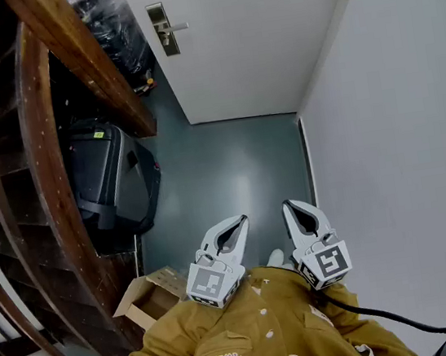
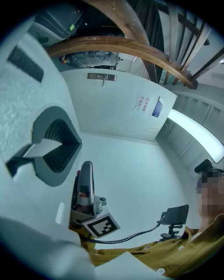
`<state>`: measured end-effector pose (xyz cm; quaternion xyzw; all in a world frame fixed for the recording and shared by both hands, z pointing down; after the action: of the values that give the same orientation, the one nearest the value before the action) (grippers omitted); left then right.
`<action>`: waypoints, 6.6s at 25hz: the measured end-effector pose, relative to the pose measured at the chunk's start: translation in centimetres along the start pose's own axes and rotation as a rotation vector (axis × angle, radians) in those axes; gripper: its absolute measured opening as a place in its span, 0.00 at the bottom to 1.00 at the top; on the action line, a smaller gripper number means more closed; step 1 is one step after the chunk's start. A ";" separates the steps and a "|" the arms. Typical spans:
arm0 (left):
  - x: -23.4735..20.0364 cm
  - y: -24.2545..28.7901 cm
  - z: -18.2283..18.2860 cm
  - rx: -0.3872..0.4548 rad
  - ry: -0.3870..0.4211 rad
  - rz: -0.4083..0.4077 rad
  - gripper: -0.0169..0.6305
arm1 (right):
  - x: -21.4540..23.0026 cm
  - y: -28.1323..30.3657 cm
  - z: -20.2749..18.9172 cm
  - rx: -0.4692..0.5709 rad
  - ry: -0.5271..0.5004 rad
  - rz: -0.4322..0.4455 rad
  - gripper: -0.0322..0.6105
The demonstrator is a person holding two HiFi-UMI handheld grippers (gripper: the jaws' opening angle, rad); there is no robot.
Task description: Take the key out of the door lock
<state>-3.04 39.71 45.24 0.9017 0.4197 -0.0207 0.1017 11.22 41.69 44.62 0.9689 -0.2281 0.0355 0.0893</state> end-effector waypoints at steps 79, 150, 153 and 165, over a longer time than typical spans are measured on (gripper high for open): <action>-57.2 40.7 1.5 -0.089 -0.620 0.307 0.40 | 26.9 70.0 12.0 -0.422 -0.699 0.401 0.32; -54.3 35.7 11.0 0.090 -0.256 0.414 0.06 | 27.3 70.8 12.3 -0.422 -0.616 0.399 0.10; -52.1 35.2 13.3 0.093 -0.116 0.391 0.06 | 26.4 66.2 14.1 -0.185 -0.387 0.404 0.06; -47.6 37.3 12.7 0.011 -0.015 0.304 0.06 | 27.0 57.1 12.6 -0.008 -0.055 0.242 0.06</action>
<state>-4.85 -22.04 44.85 0.9552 0.2776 -0.0143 0.1020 10.06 -22.69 44.12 0.9346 -0.3458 0.0184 0.0818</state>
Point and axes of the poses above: the fingertips, and each gripper's own axes: y forward along the fingers, x to its right, z out of its top, the point moved 5 cm from there along -y, backward along the fingers, and after that the axes turned 6 degrees about z, right-handed, at the moved point
